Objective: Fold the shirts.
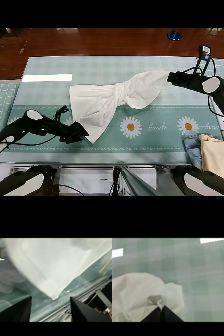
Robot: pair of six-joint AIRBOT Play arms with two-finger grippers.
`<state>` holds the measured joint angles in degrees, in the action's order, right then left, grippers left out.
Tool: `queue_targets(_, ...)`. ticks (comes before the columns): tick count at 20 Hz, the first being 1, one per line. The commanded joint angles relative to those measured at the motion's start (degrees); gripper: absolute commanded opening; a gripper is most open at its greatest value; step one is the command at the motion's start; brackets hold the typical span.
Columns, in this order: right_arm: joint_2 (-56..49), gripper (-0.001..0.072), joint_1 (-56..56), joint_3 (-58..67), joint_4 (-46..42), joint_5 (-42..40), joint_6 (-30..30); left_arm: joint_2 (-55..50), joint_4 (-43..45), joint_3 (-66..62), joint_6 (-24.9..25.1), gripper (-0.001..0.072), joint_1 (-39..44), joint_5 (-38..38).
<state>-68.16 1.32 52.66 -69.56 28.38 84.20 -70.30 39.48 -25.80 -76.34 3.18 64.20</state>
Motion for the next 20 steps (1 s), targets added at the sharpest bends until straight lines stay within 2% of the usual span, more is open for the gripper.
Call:
queue_targets(1,0.0,0.0024,0.0,0.1,0.0,1.4,-1.0,-5.8,-2.5,-3.3,-0.3,0.0580,3.9,-6.8)
queue_targets(4,0.0,0.0024,0.0,0.1,0.0,1.7,-1.2,-10.2,0.2,-9.0,-3.1,0.0565,6.5,-6.1)
queue_targets(5,0.0,0.0024,0.0,0.1,0.0,1.7,-1.2,-11.4,0.0,-10.4,-3.1,0.0465,6.5,-5.5)
queue_targets(6,0.0,0.0024,0.0,0.1,0.0,1.7,-1.2,-12.8,0.0,-12.0,-2.7,0.0301,6.5,-4.2)
queue_targets(7,0.0,0.0024,0.0,0.1,0.0,1.7,-1.2,-14.2,0.0,-13.3,-1.6,0.0169,6.5,-2.7)
queue_targets(8,0.0,0.0024,0.0,0.1,0.0,1.7,-1.2,-15.6,0.0,-14.7,-0.1,0.0105,6.5,-0.7)
queue_targets(10,0.0,0.0024,0.0,0.1,0.0,1.8,-1.2,-17.4,-0.1,-16.9,3.5,0.0023,6.5,2.7)
queue_targets(14,1.0,0.0024,0.0,0.1,0.0,2.0,-3.2,-13.9,-0.1,-21.6,8.5,0.0019,5.9,9.5)
queue_targets(18,10.6,0.0023,0.0,4.7,-0.3,-1.0,-11.6,1.1,-1.4,-32.7,8.6,0.0017,0.6,10.2)
queue_targets(20,16.1,0.0023,0.0,10.4,-2.6,-2.0,-14.5,9.3,-6.4,-41.6,7.4,0.0017,-4.9,8.6)
